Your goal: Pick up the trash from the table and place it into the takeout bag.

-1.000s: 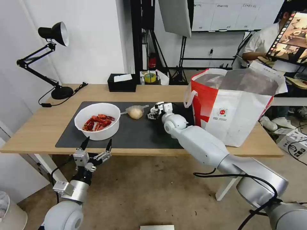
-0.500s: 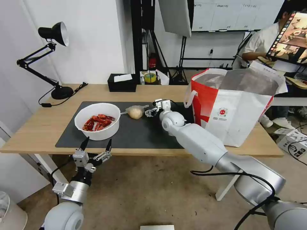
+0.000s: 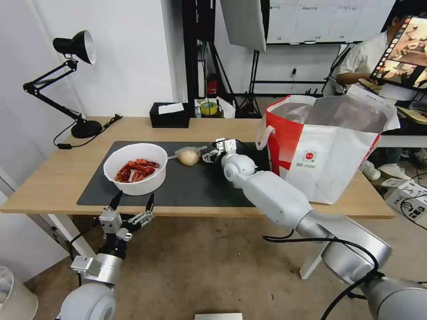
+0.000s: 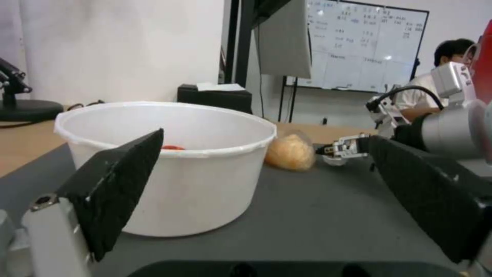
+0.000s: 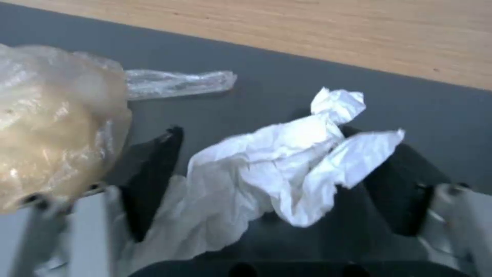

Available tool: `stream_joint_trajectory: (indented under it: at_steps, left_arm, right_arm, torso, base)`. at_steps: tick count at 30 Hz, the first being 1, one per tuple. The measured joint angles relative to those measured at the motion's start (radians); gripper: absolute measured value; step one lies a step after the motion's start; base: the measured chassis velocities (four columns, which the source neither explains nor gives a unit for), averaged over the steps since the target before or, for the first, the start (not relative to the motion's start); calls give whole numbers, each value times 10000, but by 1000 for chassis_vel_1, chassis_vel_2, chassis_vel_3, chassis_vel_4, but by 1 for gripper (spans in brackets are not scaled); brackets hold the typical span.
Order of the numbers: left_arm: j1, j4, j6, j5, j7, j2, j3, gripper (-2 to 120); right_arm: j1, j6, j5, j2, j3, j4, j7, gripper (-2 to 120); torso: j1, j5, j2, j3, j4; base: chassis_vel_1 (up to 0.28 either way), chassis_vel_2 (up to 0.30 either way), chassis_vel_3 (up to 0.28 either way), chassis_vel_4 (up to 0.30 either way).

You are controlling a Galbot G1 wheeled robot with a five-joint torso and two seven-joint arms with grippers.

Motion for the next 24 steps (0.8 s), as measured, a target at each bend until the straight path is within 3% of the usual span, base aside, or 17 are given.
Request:
stream_joint_trajectory:
  at_steps: [4, 7, 13, 16, 18, 20, 24]
  left_arm:
    - [24, -23, -11, 3, 0, -1, -27, 100]
    - [25, -27, -18, 3, 0, 2, -40, 100]
    - [6, -11, -28, 5, 0, 4, 20, 100]
    - [-48, 50, -36, 7, 0, 14, 85, 100]
    - [-56, 55, -36, 6, 0, 17, 97, 100]
    - [-83, 76, -36, 7, 0, 32, 136, 100]
    - [-115, 110, -36, 7, -1, 41, 182, 100]
  right_arm:
    - [-36, -1, 23, -31, 31, -21, -2, 65]
    - [-120, 3, 30, -108, 92, 22, 12, 46]
    - [-224, 14, 28, -189, 146, 119, 44, 30]
    - [-275, 43, 27, -290, 161, 185, 45, 14]
    - [-281, 47, 28, -307, 163, 194, 44, 11]
    - [-310, 62, 29, -376, 174, 244, 36, 0]
    - [-361, 68, 40, -479, 176, 389, 28, 0]
  torso:
    - [0, 0, 0, 0, 0]
    - [0, 0, 0, 0, -1]
    - [0, 0, 1, -1, -2]
    - [0, 0, 1, -1, -1]
    - [0, 0, 0, -1, -1]
    - [0, 1, 1, -1, 0]
    - [0, 1, 1, 0, 1]
  base:
    - [0, 0, 0, 0]
    - [0, 0, 0, 0]
    - [0, 0, 0, 0]
    - [0, 0, 0, 0]
    - [0, 0, 0, 0]
    - [0, 0, 0, 0]
    - [0, 0, 0, 0]
